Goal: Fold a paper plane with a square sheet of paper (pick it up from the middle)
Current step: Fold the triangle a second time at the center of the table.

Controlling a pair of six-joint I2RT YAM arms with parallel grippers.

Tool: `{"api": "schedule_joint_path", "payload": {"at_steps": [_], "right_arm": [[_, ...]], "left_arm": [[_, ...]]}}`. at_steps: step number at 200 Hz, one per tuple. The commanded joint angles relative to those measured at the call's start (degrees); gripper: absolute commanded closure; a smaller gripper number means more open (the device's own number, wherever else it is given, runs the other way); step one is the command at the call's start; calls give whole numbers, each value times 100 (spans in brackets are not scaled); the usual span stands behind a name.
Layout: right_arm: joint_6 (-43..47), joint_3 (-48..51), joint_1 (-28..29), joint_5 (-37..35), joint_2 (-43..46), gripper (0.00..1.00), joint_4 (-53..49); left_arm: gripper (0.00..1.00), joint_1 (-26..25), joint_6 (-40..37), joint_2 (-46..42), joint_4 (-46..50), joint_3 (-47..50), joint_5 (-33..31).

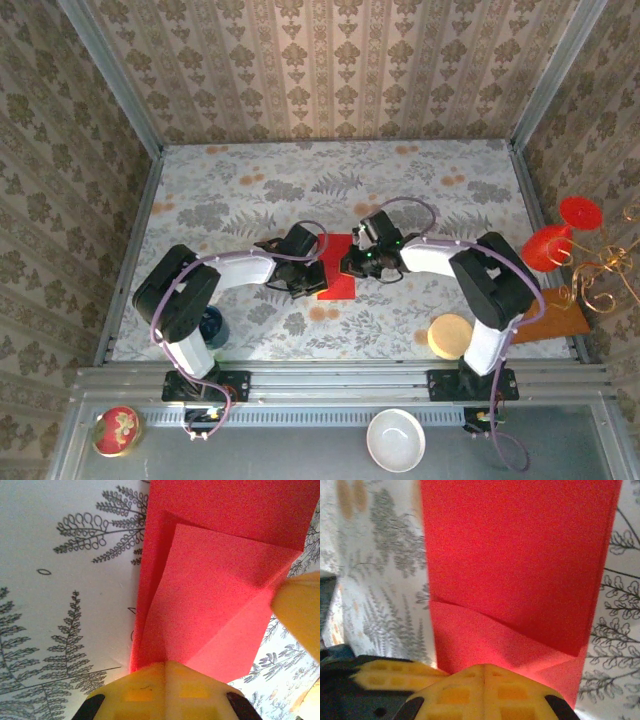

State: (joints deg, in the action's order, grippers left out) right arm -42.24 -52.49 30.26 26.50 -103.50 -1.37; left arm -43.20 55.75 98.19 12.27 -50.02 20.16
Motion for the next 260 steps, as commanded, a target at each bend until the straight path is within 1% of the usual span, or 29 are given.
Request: {"api": "schedule_joint_path", "payload": {"at_steps": [1, 23, 59, 107, 148, 172, 208, 240, 260], "right_arm": [[-42, -145, -20, 36, -245, 99, -120], [90, -274, -45, -293, -397, 99, -541], [210, -358, -91, -378, -633, 99, -882], [321, -468, -99, -370, -770, 99, -1058], [435, -543, -126, -381, -845, 99, -1221], [492, -610, -156, -480, -907, 99, -1389], [609, -732, -209, -629, -1030, 99, -1656], [690, -797, -231, -569, -970, 99, -1701], [696, -813, -231, -223, -813, 99, -1513]], "left_arm": [[100, -62, -89, 115, 701, 80, -127], [100, -63, -157, -5, 593, 43, -80], [98, -180, -651, -353, 288, -411, -100], [99, -118, -678, 92, 4, -509, 53], [99, -9, -650, 288, -102, -286, 208], [99, -21, -708, 284, 77, -100, 312], [100, -22, -783, -14, 554, 417, 382], [99, 9, -862, -613, 1127, 708, 281], [99, 153, -900, -1109, 1252, 607, 210]]}}
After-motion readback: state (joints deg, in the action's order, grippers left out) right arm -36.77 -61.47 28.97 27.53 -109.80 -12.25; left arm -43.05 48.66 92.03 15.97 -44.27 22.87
